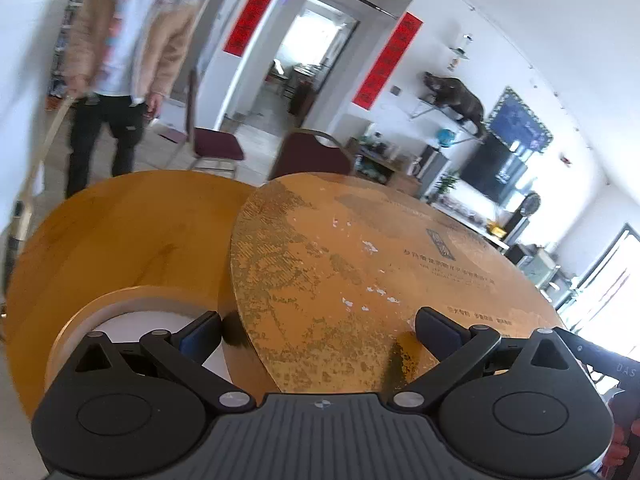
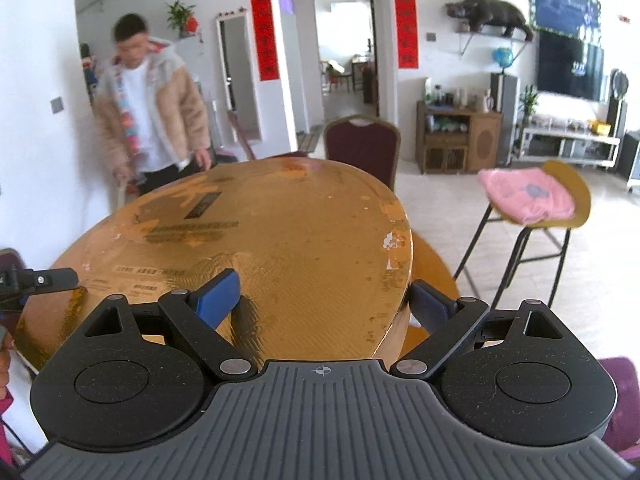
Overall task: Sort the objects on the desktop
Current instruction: 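Lift the gold lid with both tools and carry it toward the box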
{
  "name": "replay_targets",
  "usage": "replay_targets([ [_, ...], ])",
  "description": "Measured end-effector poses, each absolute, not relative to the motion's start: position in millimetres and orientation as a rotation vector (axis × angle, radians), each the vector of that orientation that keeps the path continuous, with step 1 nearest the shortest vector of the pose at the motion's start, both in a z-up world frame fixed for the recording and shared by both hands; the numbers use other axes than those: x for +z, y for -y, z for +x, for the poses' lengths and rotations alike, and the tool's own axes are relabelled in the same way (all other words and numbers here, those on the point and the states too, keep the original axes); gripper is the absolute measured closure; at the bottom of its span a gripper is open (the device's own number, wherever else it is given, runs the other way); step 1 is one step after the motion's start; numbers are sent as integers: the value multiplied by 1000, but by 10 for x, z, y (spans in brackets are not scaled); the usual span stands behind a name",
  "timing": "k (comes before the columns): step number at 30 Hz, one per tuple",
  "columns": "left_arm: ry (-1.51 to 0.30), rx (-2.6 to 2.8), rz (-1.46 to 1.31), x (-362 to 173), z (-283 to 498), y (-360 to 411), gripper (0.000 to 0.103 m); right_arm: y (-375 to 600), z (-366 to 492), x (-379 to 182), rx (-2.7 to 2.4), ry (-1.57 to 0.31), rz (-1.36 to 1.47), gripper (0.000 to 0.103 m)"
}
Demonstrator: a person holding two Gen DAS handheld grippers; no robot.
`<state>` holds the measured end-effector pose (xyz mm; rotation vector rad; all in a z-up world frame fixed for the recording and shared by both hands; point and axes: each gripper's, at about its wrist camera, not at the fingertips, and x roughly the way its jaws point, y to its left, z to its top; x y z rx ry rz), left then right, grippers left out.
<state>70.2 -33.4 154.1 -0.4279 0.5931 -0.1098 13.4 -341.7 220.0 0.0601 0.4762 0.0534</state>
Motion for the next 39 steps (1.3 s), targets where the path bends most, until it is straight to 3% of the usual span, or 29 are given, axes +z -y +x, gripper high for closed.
replay_targets([
  [18, -680, 45, -400, 916, 79, 75, 2, 3007, 83, 883, 121, -625, 164, 10],
  [31, -698, -13, -426, 640, 171, 77, 2, 3000, 161, 920, 4, -697, 118, 10],
  [39, -785, 3, -368, 381, 201, 156, 2, 3001, 233, 598, -23, -768, 138, 10],
])
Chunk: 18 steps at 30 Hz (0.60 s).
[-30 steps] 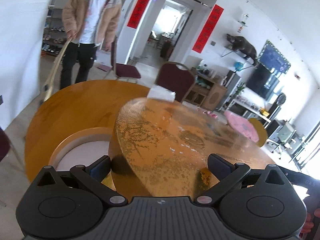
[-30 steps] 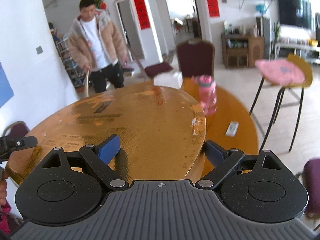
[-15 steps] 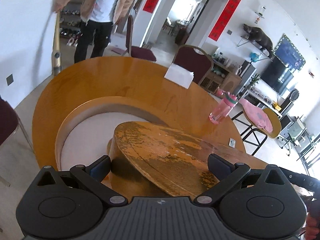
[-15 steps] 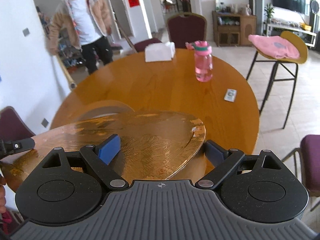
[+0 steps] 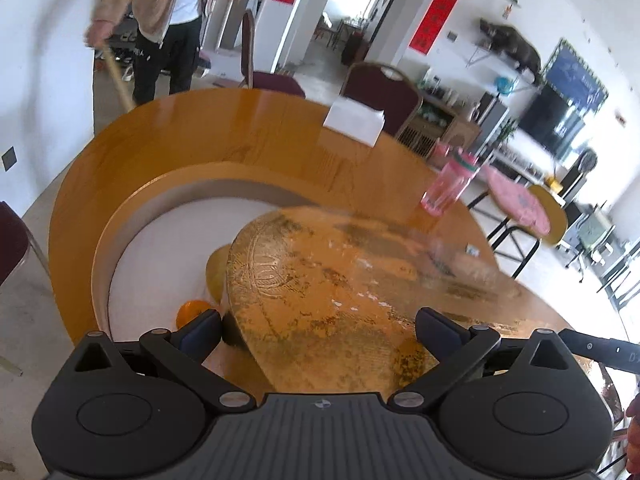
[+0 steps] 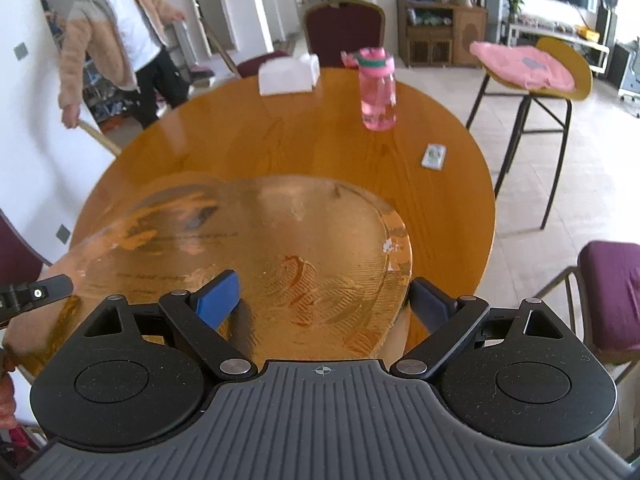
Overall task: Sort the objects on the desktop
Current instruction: 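Lift the gold lid with both tools and carry it toward the box, then hold the lid with both tools and align it above the box opening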
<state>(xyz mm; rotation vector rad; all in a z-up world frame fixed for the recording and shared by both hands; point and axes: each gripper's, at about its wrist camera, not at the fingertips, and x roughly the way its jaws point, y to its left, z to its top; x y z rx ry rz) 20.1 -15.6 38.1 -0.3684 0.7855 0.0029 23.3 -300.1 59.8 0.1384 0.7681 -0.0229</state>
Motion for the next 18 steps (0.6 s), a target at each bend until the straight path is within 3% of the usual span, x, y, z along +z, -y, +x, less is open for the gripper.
replay_targets([
  [18, -819, -6, -299, 187, 402, 114, 3, 3047, 561, 174, -30, -822, 198, 10],
])
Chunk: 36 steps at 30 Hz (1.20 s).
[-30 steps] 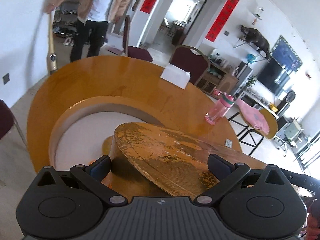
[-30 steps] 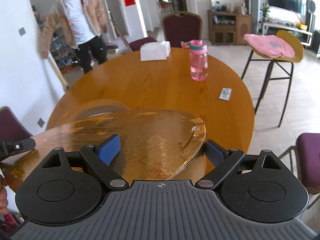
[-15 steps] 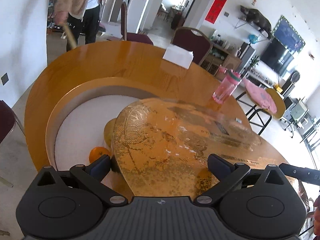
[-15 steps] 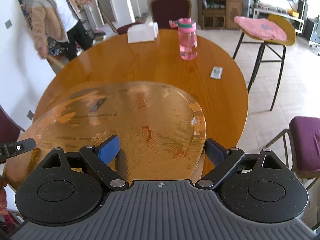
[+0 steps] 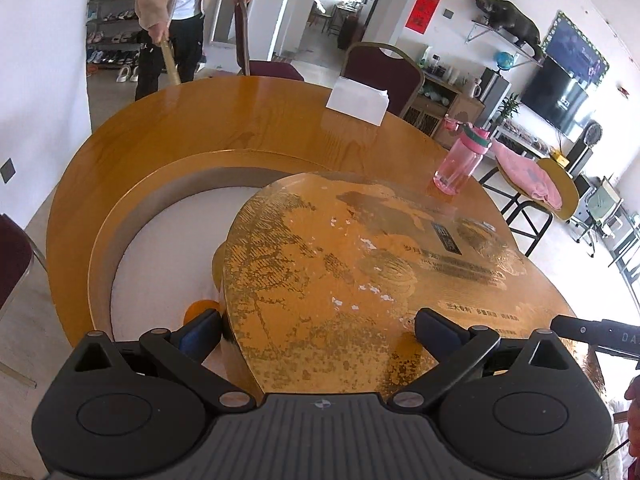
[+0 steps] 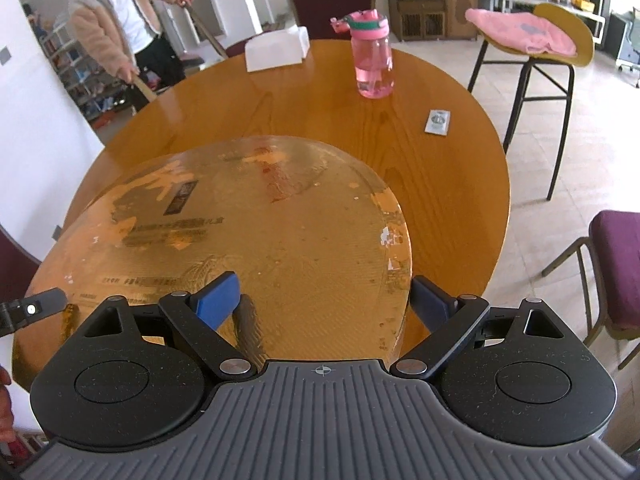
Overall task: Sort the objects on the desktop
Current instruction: 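Hold the lid with both tools and align it above the box opening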
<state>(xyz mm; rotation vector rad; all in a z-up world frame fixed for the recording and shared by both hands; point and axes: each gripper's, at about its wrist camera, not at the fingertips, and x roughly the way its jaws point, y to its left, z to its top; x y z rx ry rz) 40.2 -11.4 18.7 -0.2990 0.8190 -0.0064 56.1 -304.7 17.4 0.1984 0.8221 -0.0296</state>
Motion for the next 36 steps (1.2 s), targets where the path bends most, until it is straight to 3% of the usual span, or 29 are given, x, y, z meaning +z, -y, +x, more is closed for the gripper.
replay_targets([
  [19, -799, 21, -189, 324, 954, -299, 3, 2852, 1464, -119, 53, -877, 324, 11],
  [36, -821, 141, -300, 283, 811, -918, 2, 2142, 1763, 58, 198, -860, 161, 11],
])
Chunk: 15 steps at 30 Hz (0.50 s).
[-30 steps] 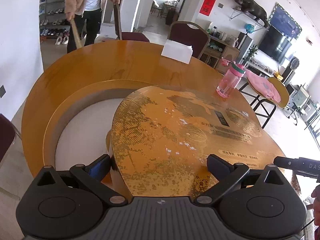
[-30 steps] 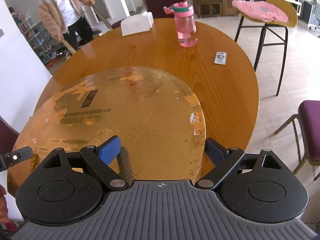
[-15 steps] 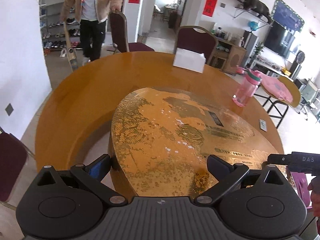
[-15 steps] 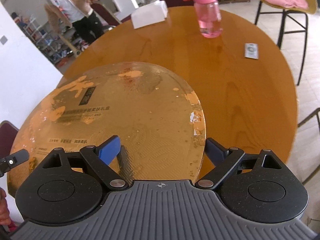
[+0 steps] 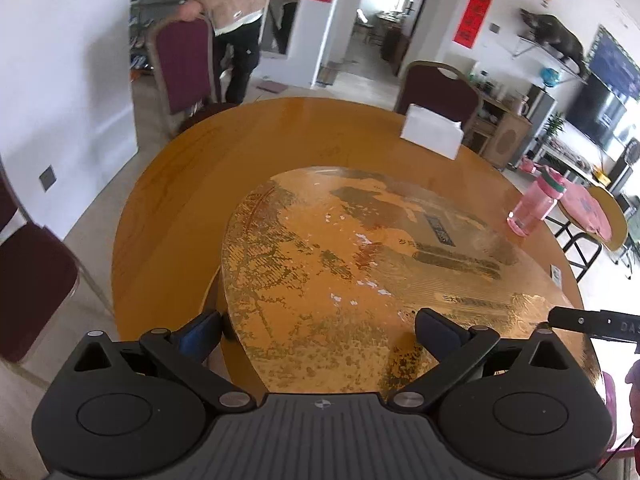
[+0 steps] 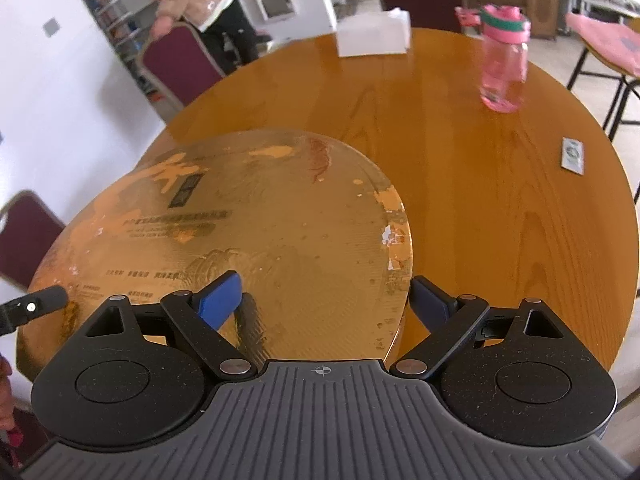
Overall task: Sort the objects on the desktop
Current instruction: 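Hold the lid with both tools and align it above the box opening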
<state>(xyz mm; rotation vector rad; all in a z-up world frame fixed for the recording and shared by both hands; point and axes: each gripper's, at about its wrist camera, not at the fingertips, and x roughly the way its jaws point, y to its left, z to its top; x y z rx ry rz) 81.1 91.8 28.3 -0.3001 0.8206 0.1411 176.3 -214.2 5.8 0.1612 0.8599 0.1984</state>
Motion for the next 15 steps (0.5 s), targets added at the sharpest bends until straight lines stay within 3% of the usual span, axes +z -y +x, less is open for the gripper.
replay_targets([
  [15, -888, 168, -362, -55, 670, -1104, 2, 1882, 1561, -88, 230, -871, 33, 11],
])
